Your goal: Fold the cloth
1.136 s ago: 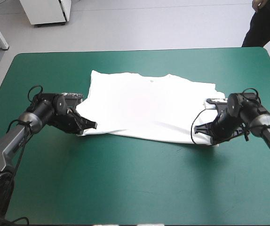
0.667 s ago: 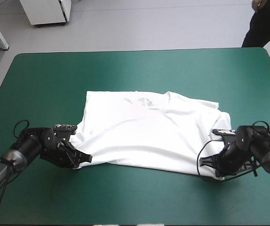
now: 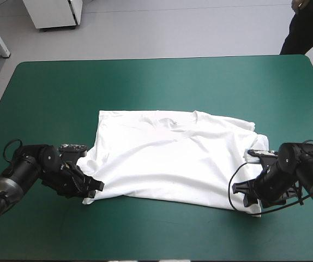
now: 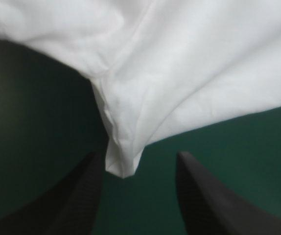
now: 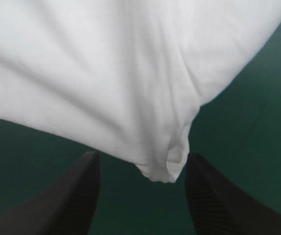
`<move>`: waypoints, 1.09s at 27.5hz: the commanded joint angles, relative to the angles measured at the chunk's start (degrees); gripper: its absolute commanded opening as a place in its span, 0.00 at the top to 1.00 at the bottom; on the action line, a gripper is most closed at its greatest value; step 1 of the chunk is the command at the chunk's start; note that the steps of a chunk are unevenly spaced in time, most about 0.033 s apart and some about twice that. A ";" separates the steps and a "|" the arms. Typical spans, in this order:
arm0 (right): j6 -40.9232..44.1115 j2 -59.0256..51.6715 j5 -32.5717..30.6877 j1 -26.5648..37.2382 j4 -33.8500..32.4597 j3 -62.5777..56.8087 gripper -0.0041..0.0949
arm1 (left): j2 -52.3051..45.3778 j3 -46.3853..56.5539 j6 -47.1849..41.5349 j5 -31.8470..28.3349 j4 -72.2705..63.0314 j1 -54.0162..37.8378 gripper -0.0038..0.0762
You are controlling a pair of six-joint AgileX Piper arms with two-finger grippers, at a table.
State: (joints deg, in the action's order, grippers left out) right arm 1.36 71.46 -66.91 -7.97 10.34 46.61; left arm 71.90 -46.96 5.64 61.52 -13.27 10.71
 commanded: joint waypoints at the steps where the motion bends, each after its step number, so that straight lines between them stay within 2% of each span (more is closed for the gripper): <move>1: -0.52 -2.65 -2.04 0.15 -1.14 8.85 0.40 | -3.18 -7.71 -0.11 3.85 1.21 0.14 0.37; 3: 2.34 -3.13 -4.40 0.24 -4.75 14.75 0.42 | -3.83 -13.08 -1.97 5.73 4.53 0.14 0.38; 6: 4.71 -3.13 -4.67 0.85 -8.30 19.41 0.45 | -3.83 -17.28 -3.77 6.77 7.21 0.14 0.38; 11: 4.73 -1.48 -4.55 7.56 -6.66 23.51 0.47 | -3.83 -20.61 -4.16 5.05 10.08 0.14 0.38; 13: 4.73 0.35 -2.60 11.72 -5.04 23.60 0.47 | -3.60 -20.61 -4.16 3.83 11.29 0.14 0.38; 15: 4.17 1.96 -0.55 13.13 -4.77 23.60 0.47 | -3.21 -20.61 -4.16 3.47 12.14 0.14 0.38; 26: 3.46 15.39 7.85 13.29 -5.08 23.75 0.47 | -0.72 -20.61 -4.16 2.17 12.35 0.14 0.38; 30: 2.92 18.85 9.80 13.29 -5.37 23.75 0.52 | -0.72 -20.61 -4.16 2.05 12.35 0.14 0.38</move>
State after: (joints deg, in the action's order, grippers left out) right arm 5.26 90.34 -59.25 4.79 5.10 68.65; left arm 72.39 -65.76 2.06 65.26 -0.76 10.71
